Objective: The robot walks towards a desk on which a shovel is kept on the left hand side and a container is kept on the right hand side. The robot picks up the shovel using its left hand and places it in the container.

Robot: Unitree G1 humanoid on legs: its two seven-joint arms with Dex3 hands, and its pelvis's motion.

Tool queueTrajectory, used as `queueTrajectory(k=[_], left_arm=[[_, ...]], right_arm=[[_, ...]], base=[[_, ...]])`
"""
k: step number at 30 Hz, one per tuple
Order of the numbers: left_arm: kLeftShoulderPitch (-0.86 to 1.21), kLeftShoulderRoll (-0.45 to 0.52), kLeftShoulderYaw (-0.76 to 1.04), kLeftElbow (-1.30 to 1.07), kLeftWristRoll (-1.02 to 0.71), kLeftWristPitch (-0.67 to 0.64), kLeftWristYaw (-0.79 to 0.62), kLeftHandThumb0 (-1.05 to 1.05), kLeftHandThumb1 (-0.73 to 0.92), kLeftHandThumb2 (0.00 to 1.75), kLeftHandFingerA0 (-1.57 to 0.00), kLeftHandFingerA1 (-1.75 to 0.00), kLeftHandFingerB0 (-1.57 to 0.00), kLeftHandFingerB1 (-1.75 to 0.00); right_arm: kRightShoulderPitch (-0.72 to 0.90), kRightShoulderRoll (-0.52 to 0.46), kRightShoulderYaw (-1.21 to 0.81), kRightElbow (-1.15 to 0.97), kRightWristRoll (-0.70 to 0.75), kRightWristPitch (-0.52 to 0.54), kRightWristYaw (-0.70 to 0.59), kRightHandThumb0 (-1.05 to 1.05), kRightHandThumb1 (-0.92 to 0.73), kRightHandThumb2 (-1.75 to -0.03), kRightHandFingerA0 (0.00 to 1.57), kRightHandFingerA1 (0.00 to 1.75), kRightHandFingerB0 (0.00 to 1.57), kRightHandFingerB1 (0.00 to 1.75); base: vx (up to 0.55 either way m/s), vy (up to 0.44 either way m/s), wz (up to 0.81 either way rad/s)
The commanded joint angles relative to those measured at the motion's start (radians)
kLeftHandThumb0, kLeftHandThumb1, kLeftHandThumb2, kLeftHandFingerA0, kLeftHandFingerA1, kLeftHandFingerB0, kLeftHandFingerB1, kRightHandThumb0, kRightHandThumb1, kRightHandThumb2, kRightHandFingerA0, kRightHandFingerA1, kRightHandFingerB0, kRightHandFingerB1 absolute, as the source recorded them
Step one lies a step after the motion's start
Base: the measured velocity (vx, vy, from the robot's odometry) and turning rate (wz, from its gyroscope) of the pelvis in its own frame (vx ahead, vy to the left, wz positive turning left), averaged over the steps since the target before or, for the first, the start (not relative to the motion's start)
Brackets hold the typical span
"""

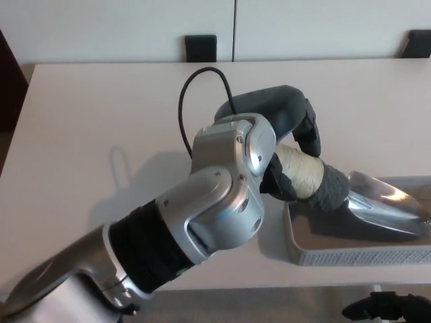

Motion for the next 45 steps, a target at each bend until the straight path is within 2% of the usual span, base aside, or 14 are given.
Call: queueTrajectory(k=[1, 4, 10, 13, 15, 16, 17, 18, 19, 20, 21, 31, 36, 45], left_arm=[[-0.042, -0.008, -0.034, 0.007, 0.028, 0.045, -0.026, -0.09, 0.45, 0.54, -1.21, -0.76, -0.83, -0.61], [-0.047, -0.015, -0.031, 0.011, -0.002, 0.036, -0.050, -0.15, 0.51, 0.55, -1.24, -0.74, -0.79, -0.57], [-0.051, -0.085, -0.024, 0.042, -0.007, 0.053, -0.036, -0.17, 0.53, 0.55, -1.20, -0.72, -1.03, -0.66], [-0.043, -0.120, -0.036, 0.043, 0.003, 0.046, -0.021, -0.20, 0.48, 0.65, -1.21, -0.83, -0.98, -0.72], [0.014, -0.148, -0.008, 0.008, -0.014, -0.018, 0.023, -0.19, 0.50, 0.64, -1.22, -0.80, -0.97, -0.71], [0.033, -0.162, 0.005, -0.003, -0.027, -0.020, 0.023, -0.20, 0.57, 0.56, -1.21, -0.68, -0.87, -0.61], [0.055, -0.192, 0.033, -0.018, -0.053, 0.005, 0.015, -0.42, 0.42, 0.73, -0.94, -0.77, -0.46, -0.54], [0.042, -0.189, 0.025, -0.019, -0.073, 0.016, -0.034, -0.55, 0.47, 0.55, -0.71, -0.57, -0.28, -0.32], [0.028, -0.185, 0.011, -0.012, -0.084, 0.021, -0.071, -0.67, 0.40, 0.73, -0.28, -0.52, -0.07, -0.34], [0.012, -0.164, -0.026, -0.007, -0.075, -0.014, -0.092, -0.78, 0.49, 0.56, -0.07, -0.35, -0.03, -0.25], [0.014, -0.165, -0.033, -0.003, -0.079, -0.031, -0.091, -0.79, 0.46, 0.85, 0.00, -0.15, -0.05, -0.02], [-0.024, -0.146, 0.024, -0.044, -0.105, -0.038, -0.105, -0.94, 0.53, 0.97, 0.00, -0.10, 0.00, 0.00], [-0.107, -0.081, 0.093, -0.120, -0.131, -0.010, -0.170, -0.96, 0.53, 1.00, 0.00, -0.09, 0.00, 0.00], [-0.209, 0.099, 0.429, -0.601, -0.246, 0.113, -0.307, -1.02, 0.64, 1.03, 0.00, 0.00, 0.00, 0.00]], right_arm=[[0.002, -0.022, -0.007, -0.012, 0.003, 0.014, 0.014, -0.27, -0.61, -0.57, 0.72, 0.58, 0.52, 0.47], [0.004, -0.023, -0.008, -0.019, 0.006, 0.019, 0.018, -0.26, -0.61, -0.57, 0.70, 0.57, 0.51, 0.47], [-0.007, -0.022, -0.010, -0.015, 0.007, 0.022, 0.019, -0.27, -0.61, -0.57, 0.69, 0.57, 0.52, 0.47], [-0.007, -0.023, -0.006, -0.026, 0.000, 0.034, 0.017, -0.27, -0.61, -0.57, 0.71, 0.57, 0.52, 0.47], [-0.009, -0.025, -0.003, -0.030, -0.003, 0.038, 0.020, -0.27, -0.62, -0.58, 0.68, 0.56, 0.51, 0.47], [-0.010, -0.025, -0.003, -0.034, -0.004, 0.040, 0.019, -0.27, -0.62, -0.57, 0.69, 0.57, 0.51, 0.47], [-0.012, -0.023, -0.003, -0.033, -0.004, 0.041, 0.016, -0.27, -0.61, -0.57, 0.69, 0.57, 0.52, 0.47], [-0.013, -0.022, -0.003, -0.031, -0.004, 0.035, 0.015, -0.26, -0.61, -0.57, 0.69, 0.57, 0.52, 0.48], [-0.013, -0.022, -0.003, -0.026, -0.001, 0.025, 0.017, -0.26, -0.61, -0.58, 0.69, 0.58, 0.51, 0.48], [-0.014, -0.027, 0.001, -0.033, -0.009, 0.034, 0.017, -0.27, -0.61, -0.57, 0.70, 0.57, 0.51, 0.47], [-0.017, -0.030, 0.003, -0.034, -0.012, 0.034, 0.019, -0.27, -0.61, -0.57, 0.71, 0.57, 0.51, 0.47], [-0.040, -0.041, 0.006, -0.024, -0.008, 0.027, 0.034, -0.26, -0.60, -0.57, 0.70, 0.58, 0.51, 0.47], [-0.044, -0.041, 0.014, -0.035, -0.018, 0.051, 0.039, -0.26, -0.60, -0.57, 0.69, 0.56, 0.51, 0.47], [-0.032, -0.042, 0.022, -0.043, -0.021, 0.062, 0.043, -0.23, -0.59, -0.57, 0.67, 0.56, 0.50, 0.47]], base=[[0.00, 0.000, 0.00], [0.00, 0.000, 0.00], [0.00, 0.000, 0.00], [0.00, 0.000, 0.00], [0.00, 0.000, 0.00], [0.00, 0.000, 0.00], [0.00, 0.000, 0.00], [0.00, 0.000, 0.00], [0.00, 0.000, 0.00], [0.00, 0.000, 0.00], [0.00, 0.000, 0.00], [0.00, 0.000, 0.00], [0.00, 0.000, 0.00], [0.00, 0.000, 0.00]])
